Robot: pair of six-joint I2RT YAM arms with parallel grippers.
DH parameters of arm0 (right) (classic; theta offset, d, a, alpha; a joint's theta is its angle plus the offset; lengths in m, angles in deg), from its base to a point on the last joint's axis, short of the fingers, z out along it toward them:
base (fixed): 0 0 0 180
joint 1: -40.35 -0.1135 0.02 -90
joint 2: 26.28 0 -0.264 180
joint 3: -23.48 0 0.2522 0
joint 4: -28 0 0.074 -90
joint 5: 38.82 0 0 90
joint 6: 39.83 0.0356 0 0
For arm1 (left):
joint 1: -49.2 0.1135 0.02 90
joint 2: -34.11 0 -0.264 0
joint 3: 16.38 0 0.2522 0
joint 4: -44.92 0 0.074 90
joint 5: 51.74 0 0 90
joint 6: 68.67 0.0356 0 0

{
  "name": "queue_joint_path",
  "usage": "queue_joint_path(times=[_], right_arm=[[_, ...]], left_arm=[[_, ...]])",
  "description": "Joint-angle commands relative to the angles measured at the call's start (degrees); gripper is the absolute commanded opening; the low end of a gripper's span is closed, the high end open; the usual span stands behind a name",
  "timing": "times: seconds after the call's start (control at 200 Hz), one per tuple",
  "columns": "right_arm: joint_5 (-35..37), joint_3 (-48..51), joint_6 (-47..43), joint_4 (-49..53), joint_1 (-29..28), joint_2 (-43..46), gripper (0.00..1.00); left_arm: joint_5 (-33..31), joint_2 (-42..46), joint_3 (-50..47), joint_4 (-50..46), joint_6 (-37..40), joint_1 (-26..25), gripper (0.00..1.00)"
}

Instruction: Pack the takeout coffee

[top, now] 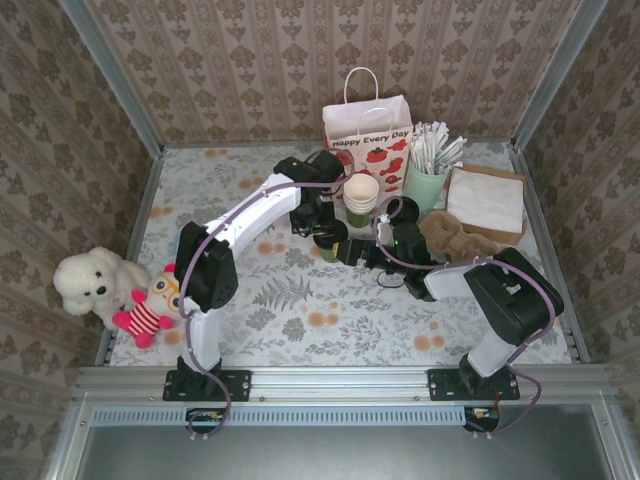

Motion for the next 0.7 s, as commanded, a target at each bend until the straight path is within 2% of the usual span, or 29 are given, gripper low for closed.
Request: queue_joint_path(times=[0.0, 0.37, 0.695], right_arm=[[-0.6, -0.5, -1.4, -2.3, -0.3, -0.8, 1.00], [4.6, 0.0, -3.0, 0.2, -0.3, -5.3, 1.00], [-0.2, -0.7, -4.4, -0.9, -0.5, -0.6, 1.00]], left_arm=[[-1.4, -3.1, 0.4, -3.7, 1.2, -0.2, 0.00], [-0.3, -4.3, 0.8, -3.6, 2.2, -0.1, 0.00], [0.1, -4.5, 0.1, -3.1, 2.1, -0.2, 0.00]])
